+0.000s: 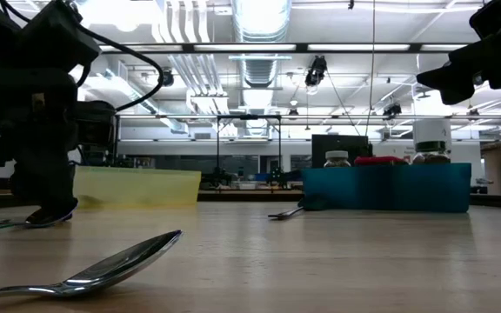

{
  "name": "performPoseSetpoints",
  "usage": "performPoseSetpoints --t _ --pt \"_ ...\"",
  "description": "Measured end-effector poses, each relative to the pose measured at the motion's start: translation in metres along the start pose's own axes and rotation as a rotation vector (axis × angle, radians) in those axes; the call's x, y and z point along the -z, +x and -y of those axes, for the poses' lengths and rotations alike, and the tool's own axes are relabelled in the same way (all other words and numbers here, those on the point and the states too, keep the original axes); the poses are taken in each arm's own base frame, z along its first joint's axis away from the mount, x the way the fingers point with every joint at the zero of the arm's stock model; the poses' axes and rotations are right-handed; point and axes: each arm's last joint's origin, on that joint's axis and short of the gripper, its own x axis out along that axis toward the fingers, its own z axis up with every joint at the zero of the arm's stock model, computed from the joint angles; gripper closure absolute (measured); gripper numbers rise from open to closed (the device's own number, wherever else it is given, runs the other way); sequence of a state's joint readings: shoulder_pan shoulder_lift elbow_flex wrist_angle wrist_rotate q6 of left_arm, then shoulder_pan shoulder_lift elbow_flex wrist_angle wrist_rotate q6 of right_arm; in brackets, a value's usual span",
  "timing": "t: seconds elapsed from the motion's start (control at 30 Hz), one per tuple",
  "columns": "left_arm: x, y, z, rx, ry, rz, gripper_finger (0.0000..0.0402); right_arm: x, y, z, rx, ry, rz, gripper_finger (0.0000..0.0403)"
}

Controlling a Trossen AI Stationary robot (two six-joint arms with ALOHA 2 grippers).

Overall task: Pick & Place Food Item
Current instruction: Put the violet spoon into the yellow bin

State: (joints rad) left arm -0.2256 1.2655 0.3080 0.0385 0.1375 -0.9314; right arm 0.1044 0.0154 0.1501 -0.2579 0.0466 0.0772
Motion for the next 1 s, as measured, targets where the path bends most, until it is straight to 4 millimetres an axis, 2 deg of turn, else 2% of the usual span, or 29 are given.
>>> performPoseSetpoints --t 0.13,0.4,0.57,0.77,1.0 --pt "0.0001 0.0000 -0.0006 -0.008 -0.001 0.006 0.0256 0.0000 0.0000 0.0000 0.000 0.000 0.000 0.0100" --pt "0.0008 0.0001 -0.0030 -0.042 -0.011 0.019 0.0337 0.0000 0.0000 0.0000 0.000 -0.001 0.000 0.0100" --pt "0.0009 -0.0001 -0.0039 -0.059 -0.026 0.026 0.0372 0.0000 0.0000 0.0000 0.000 -0.002 0.000 0.0100" --pt "0.0000 -0.0005 -0.0035 -0.065 -0.026 0.042 0.0397 0.0000 0.0000 0.0000 0.000 -0.002 0.000 0.0100" --pt "0.0000 -0.0006 -0.0039 -0.074 -0.030 0.049 0.0400 0.0000 0.0000 0.0000 0.000 -0.002 0.000 0.0100"
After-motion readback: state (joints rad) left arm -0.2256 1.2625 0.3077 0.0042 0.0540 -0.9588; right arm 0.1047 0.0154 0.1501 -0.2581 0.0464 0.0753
